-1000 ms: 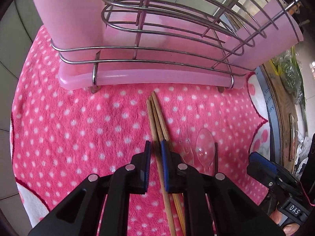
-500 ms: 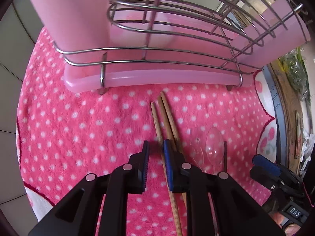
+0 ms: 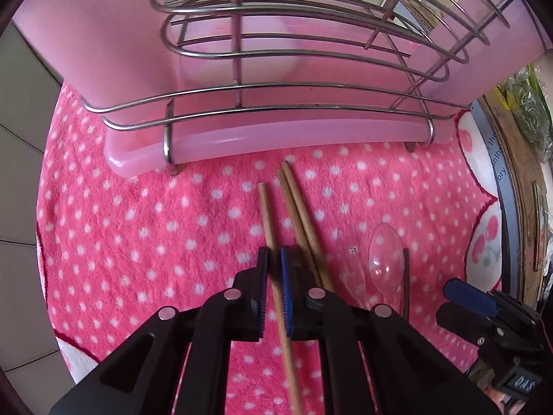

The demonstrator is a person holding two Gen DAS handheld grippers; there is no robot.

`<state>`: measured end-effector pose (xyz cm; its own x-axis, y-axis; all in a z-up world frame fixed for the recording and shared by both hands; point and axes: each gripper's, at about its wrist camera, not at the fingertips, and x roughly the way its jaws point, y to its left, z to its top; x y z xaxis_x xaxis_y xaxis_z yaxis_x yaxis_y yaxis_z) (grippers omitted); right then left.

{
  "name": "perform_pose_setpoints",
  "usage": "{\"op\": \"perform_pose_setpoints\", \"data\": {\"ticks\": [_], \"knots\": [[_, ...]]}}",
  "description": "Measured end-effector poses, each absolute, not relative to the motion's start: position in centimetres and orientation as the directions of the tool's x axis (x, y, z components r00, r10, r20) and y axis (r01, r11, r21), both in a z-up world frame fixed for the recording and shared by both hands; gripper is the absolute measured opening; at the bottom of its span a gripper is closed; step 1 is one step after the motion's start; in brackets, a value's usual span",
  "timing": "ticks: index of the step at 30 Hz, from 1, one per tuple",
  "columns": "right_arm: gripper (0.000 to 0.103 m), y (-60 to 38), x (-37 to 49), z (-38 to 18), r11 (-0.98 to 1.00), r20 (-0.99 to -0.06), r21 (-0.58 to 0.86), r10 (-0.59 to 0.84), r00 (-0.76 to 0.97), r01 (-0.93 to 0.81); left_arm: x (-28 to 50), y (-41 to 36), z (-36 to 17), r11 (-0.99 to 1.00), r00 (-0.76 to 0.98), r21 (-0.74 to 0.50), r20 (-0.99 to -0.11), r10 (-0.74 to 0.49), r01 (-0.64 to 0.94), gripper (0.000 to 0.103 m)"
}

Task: Organize utensils
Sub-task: 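Grasp a wooden chopstick with the left gripper while the right grasps a dark chopstick, then lift both held chopsticks and carry them above the pink cup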

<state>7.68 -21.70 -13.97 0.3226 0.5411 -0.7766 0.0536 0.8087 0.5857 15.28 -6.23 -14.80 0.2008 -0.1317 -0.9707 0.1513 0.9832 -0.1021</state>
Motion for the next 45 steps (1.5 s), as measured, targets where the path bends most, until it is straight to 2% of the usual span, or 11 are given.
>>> {"op": "perform_pose_setpoints", "data": {"ticks": [4,10,17,19,21,27,34,41,45], "knots": [[0.038,-21.2,8.4,-14.3,0.803,-0.779,0.594,0.556,0.291,0.055,14.3,-3.4,-14.5,0.985,0.205,-0.107,-0.970,-0.134,0.138,0.005],[0.020,-19.2,9.9,-15.3,0.845,-0.830,0.531,0.507,0.232,0.055,13.7,-0.4,-14.5,0.981,0.190,-0.158,-0.966,-0.177,0.113,0.005],[0.019,-17.3,10.8,-15.2,0.888,-0.867,0.458,0.441,0.232,0.025,14.7,-0.2,-14.8,0.979,0.149,-0.157,-0.973,-0.176,0.129,0.007],[0.012,-16.7,10.9,-15.1,0.899,-0.873,0.438,0.426,0.239,0.000,15.4,-0.5,-14.6,0.978,0.140,-0.147,-0.976,-0.168,0.149,0.007],[0.006,-16.3,10.9,-15.0,0.895,-0.867,0.445,0.434,0.245,-0.008,15.4,-0.3,-14.5,0.976,0.144,-0.144,-0.975,-0.168,0.165,0.006],[0.006,-17.5,10.3,-14.4,0.876,-0.836,0.482,0.460,0.300,-0.001,14.5,1.3,-13.0,0.972,0.192,-0.196,-0.957,-0.219,0.131,0.005],[0.006,-20.5,8.5,-11.8,0.862,-0.775,0.507,0.469,0.424,-0.027,11.3,5.5,-8.1,0.945,0.375,-0.305,-0.867,-0.328,0.122,0.005],[0.006,-22.0,6.3,-8.5,0.883,-0.710,0.464,0.417,0.567,-0.069,7.3,7.3,-3.7,0.924,0.559,-0.362,-0.744,-0.366,0.123,0.005],[0.005,-21.8,5.2,-6.8,0.904,-0.668,0.416,0.375,0.643,-0.096,5.2,7.1,-1.9,0.924,0.642,-0.355,-0.677,-0.361,0.144,0.005]]}}
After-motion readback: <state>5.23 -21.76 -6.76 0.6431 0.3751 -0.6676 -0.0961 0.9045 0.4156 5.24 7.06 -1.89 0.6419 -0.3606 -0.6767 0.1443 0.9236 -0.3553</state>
